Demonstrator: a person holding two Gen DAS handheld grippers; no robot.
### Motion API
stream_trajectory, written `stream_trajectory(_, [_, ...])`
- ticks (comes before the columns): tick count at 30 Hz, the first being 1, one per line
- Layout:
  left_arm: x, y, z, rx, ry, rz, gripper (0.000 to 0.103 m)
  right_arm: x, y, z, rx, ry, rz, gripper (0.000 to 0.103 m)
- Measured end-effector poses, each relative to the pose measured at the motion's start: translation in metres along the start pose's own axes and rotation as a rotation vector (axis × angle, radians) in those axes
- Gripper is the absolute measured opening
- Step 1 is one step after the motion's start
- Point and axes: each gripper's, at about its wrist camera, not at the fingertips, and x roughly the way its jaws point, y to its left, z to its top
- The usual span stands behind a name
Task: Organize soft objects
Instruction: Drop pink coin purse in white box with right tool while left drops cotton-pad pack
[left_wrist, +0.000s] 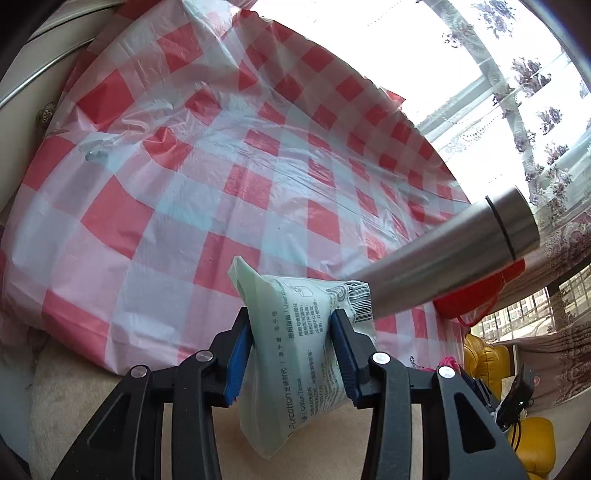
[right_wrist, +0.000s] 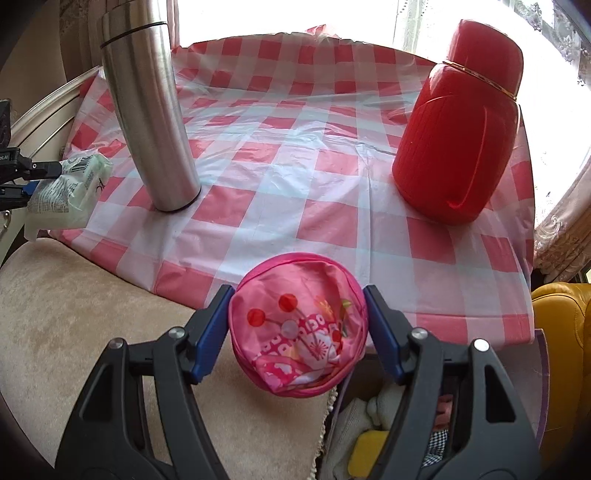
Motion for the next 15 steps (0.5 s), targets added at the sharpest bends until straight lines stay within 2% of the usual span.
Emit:
stream_trajectory(5, [-0.009,-0.034,-0.024,0.063,0.014,-0.047,0.043,-0.025,-0.008,-0.017,0.024,-0.017,-0.018,0.073])
stream_trajectory(15, [0.002,-0.117,-0.074,0.206,0.080,-0.138,0.043,-0.073,-0.052,-0.054,0.093,-0.032,-0.101,0.073])
